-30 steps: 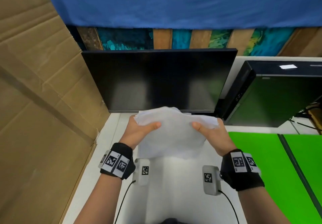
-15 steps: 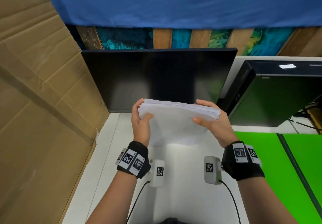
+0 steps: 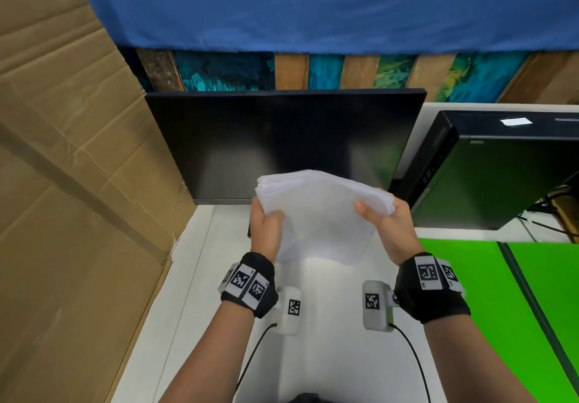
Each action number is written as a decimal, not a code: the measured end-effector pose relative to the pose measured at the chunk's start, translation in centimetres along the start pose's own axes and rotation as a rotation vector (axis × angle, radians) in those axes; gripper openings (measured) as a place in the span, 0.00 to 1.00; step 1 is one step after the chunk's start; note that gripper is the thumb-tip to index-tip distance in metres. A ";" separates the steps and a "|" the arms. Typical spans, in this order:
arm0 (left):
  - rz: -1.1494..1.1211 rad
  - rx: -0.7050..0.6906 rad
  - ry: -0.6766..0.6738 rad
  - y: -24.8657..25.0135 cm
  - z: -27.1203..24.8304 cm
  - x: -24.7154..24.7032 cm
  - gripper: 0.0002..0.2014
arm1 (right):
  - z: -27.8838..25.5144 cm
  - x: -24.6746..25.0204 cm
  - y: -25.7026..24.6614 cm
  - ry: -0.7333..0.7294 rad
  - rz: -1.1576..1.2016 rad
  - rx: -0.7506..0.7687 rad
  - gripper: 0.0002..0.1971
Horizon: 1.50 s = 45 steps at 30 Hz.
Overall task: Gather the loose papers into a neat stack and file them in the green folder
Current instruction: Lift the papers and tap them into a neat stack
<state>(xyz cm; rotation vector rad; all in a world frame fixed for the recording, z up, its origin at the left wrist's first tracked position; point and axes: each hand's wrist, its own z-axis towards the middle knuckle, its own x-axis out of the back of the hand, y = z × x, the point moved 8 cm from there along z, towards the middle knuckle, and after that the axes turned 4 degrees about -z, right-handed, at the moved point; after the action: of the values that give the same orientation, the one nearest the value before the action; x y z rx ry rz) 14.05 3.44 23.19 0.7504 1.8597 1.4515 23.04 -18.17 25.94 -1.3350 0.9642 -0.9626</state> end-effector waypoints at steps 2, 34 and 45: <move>-0.058 -0.062 0.045 1.5 -0.3 0.6 0.23 | 0.0 0.1 0.2 -0.023 -0.019 -0.029 0.14; 0.007 0.104 -0.017 0.6 0.7 1.5 0.11 | 0.1 -0.8 0.9 0.009 -0.061 -0.098 0.13; -0.011 0.049 -0.072 -1.1 -2.6 1.6 0.22 | -2.3 0.6 2.0 0.027 -0.055 -0.059 0.08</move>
<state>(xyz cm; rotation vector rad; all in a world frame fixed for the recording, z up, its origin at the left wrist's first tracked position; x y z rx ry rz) 11.02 2.85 22.30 0.8050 1.8475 1.3582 21.03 -19.47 23.92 -1.4075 0.9871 -1.0025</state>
